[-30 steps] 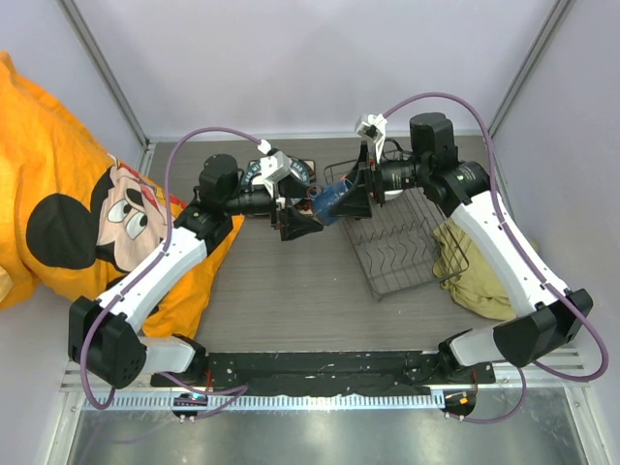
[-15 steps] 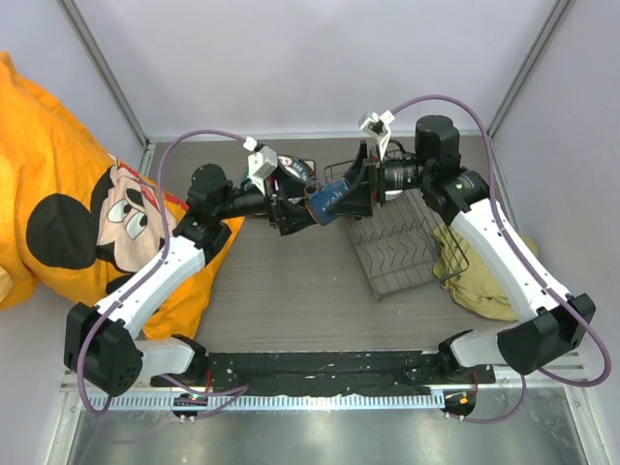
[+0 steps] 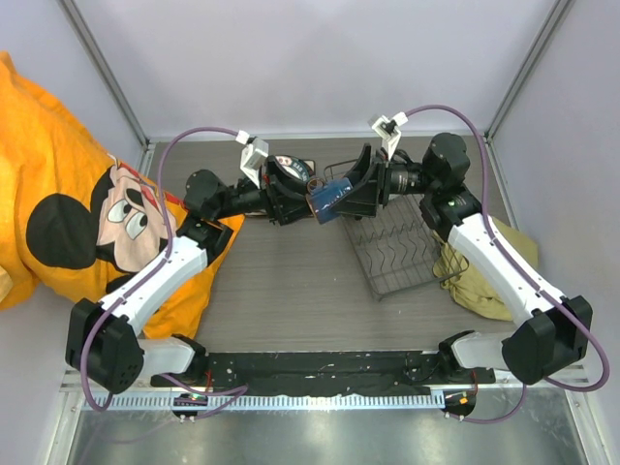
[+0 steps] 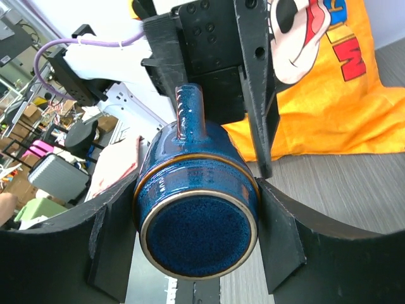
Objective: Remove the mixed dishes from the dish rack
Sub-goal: Place the cup at the center of the board.
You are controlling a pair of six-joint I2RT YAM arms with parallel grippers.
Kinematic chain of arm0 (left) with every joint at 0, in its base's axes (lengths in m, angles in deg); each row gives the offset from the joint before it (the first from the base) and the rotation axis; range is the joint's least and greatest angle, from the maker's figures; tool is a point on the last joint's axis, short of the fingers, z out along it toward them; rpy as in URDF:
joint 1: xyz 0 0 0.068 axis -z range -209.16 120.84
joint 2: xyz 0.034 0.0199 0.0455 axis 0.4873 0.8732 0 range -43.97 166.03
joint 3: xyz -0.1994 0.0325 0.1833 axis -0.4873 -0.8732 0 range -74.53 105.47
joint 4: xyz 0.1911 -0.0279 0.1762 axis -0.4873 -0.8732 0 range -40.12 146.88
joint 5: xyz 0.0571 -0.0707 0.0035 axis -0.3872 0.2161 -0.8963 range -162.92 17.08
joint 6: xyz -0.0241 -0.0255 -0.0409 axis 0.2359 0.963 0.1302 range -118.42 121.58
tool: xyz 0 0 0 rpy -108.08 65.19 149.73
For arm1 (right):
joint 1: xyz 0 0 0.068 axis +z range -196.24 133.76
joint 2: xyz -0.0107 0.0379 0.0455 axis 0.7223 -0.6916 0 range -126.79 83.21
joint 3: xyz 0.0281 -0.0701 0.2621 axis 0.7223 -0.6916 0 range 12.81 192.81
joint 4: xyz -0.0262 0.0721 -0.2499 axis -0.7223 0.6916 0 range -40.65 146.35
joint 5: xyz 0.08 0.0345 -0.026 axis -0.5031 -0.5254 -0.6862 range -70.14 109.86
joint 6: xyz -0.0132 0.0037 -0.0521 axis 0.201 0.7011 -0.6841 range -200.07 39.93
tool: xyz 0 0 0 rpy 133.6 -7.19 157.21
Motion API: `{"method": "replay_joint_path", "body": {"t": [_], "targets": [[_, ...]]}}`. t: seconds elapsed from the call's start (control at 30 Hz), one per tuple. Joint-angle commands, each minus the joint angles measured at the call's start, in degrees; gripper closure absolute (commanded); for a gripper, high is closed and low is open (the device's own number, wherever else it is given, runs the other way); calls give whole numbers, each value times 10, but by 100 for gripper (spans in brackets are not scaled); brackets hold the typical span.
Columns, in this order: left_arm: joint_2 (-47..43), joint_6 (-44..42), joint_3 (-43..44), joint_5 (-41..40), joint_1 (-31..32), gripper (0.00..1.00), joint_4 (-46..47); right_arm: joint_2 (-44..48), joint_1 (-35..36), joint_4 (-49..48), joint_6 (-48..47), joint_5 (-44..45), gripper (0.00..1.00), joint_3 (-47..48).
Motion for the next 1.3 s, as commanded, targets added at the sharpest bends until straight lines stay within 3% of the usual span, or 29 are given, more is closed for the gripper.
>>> {"method": "replay_joint_path", "body": {"t": [0.0, 0.1, 0.27, 0.33, 0.67, 0.87, 1.27], "targets": [[2, 28, -2, 3, 1, 69, 53, 18, -1, -60, 18, -12, 86, 16], [5, 32, -4, 5, 1, 80, 53, 19, -1, -52, 13, -7, 84, 16], [13, 50, -3, 9, 2, 90, 66, 13, -1, -37, 1, -5, 81, 20], [14, 59, -4, 10, 2, 100, 73, 12, -1, -22, -14, -2, 80, 22], [2, 47, -10, 15, 1, 100, 59, 21, -5, 104, -124, 48, 47, 44], [-6, 31, -15, 24, 1, 100, 42, 24, -20, 123, -129, 67, 39, 57], [-22, 8, -36, 51, 1, 100, 32, 15, -51, 154, -127, 77, 32, 110]]}}
